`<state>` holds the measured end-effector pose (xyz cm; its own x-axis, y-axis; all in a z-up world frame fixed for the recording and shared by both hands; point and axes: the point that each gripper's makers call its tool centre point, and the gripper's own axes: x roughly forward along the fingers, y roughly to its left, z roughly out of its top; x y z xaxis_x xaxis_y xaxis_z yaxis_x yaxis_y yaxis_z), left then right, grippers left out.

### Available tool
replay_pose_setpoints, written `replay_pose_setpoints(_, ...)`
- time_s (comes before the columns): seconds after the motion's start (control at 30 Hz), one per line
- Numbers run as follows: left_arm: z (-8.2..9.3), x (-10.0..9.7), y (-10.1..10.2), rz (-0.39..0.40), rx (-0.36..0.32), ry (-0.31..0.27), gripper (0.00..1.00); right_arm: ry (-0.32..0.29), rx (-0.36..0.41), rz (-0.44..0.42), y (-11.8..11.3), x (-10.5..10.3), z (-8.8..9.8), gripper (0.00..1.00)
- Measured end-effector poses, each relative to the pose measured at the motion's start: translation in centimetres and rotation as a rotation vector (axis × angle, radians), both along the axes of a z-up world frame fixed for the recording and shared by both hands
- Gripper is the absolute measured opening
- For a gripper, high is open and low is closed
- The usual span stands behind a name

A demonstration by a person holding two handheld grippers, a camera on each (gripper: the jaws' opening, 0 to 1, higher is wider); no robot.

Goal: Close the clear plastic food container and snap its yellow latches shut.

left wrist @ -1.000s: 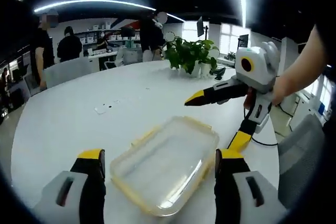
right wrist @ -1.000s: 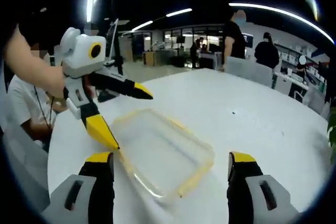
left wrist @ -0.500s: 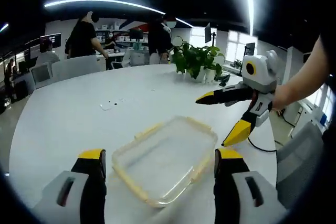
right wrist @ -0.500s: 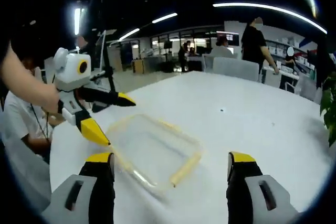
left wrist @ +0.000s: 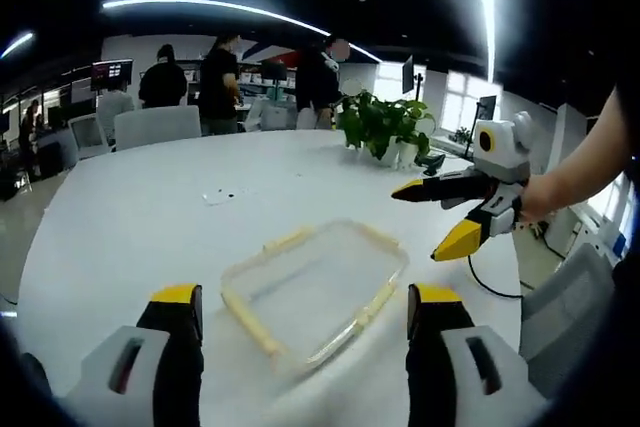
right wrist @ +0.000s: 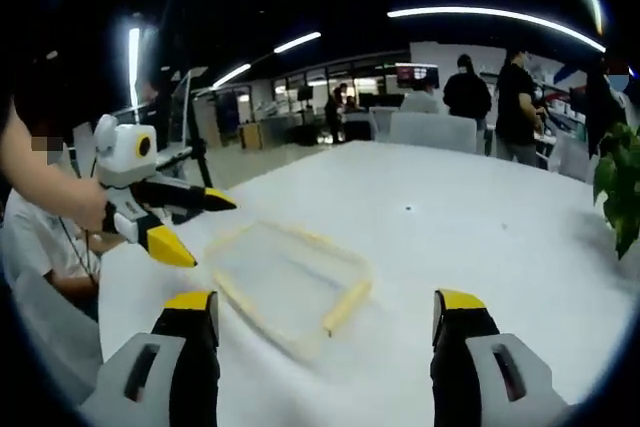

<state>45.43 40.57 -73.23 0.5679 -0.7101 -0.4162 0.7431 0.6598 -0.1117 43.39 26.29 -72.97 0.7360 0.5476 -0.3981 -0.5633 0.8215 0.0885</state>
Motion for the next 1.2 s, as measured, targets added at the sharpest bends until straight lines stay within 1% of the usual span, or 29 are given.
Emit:
replay_pose_setpoints(0.3, 0.2, -0.9, 0.9, 0.028, -0.018, 0.009, 0.82, -0.012, 0.044, -0.068, -1.5, -1.1, 1.0, 0.89)
replay_pose_setpoints(0.4, 0.2, -1.6, 1.0, 0.032, -0.019, 0.012, 0.81, -0.008, 0.058, -0.09, -2.0, -1.7, 1.0, 0.88)
replay_pose_setpoints(0.5, 0.1, -2.1, 1.1, 0.033, -0.016, 0.013, 0.81, -0.009, 0.054, -0.098, -2.3, -2.4, 0.9, 0.88)
replay_pose_setpoints(0.73, 0.0, -2.9, 1.6, 0.042, -0.021, 0.013, 0.81, -0.004, 0.071, -0.132, -3.4, -3.7, 0.8, 0.88)
replay_pose_setpoints(0.83, 0.0, -3.5, 1.8, 0.049, -0.021, 0.022, 0.81, -0.002, 0.083, -0.149, -3.9, -4.1, 0.9, 0.87)
replay_pose_setpoints(1.07, 0.1, -4.8, 2.1, 0.07, -0.051, 0.034, 0.8, -0.004, 0.118, -0.195, -4.8, -5.1, 1.4, 0.87)
replay_pose_setpoints(1.2, 0.2, -5.4, 2.2, 0.076, -0.055, 0.03, 0.78, -0.013, 0.133, -0.204, -4.9, -5.5, 1.9, 0.87)
